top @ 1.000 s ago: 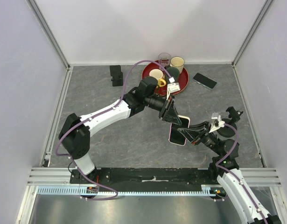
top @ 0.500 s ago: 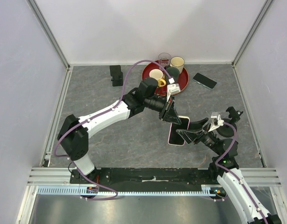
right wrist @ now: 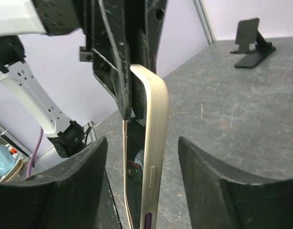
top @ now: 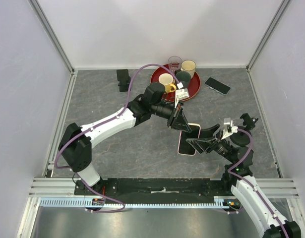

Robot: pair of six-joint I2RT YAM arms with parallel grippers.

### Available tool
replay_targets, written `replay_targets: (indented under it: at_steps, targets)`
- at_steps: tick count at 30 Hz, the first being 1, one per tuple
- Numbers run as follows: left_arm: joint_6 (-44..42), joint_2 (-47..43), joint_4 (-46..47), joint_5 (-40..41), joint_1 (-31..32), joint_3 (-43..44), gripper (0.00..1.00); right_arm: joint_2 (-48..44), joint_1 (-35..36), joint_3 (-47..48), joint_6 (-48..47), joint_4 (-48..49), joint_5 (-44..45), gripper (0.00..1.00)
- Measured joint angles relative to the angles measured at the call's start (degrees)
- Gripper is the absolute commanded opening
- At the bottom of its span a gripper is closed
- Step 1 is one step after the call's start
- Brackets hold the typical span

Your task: Place the phone on the phone stand

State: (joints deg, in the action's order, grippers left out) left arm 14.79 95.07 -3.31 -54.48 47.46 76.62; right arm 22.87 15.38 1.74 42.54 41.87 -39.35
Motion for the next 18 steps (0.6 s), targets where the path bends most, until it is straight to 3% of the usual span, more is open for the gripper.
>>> replay_targets:
  at_steps: [3,8,10,11,14,17,18]
  targets:
    - [1.5,0.0,2.1,-2.1,-0.4,-0.9,0.02,1.8,0.0,0.0,1.8,4.7,-1.5,0.50]
    - [2.7,0.0,4.0,-3.9,-0.5,-1.0,0.02,4.7,0.0,0.0,3.8,10.0,-2.9,0.43]
    - [3.0,0.0,4.3,-4.4,-0.5,-1.0,0.02,5.6,0.0,0.0,4.3,11.2,-3.2,0.35]
    - [3.1,0.0,4.4,-4.6,-0.5,-1.0,0.02,5.8,0.0,0.0,4.4,11.6,-3.3,0.30]
    - [3.9,0.0,5.1,-5.4,-0.5,-1.0,0.03,6.3,0.2,0.0,5.1,12.2,-3.4,0.01]
    - [4.0,-0.2,5.8,-5.7,-0.5,-1.0,0.51,6.6,0.6,0.0,5.7,12.3,-2.8,0.00]
    - [4.2,-0.2,5.7,-5.2,-0.5,-1.0,0.56,6.4,0.7,0.0,5.3,12.1,-2.3,0.00]
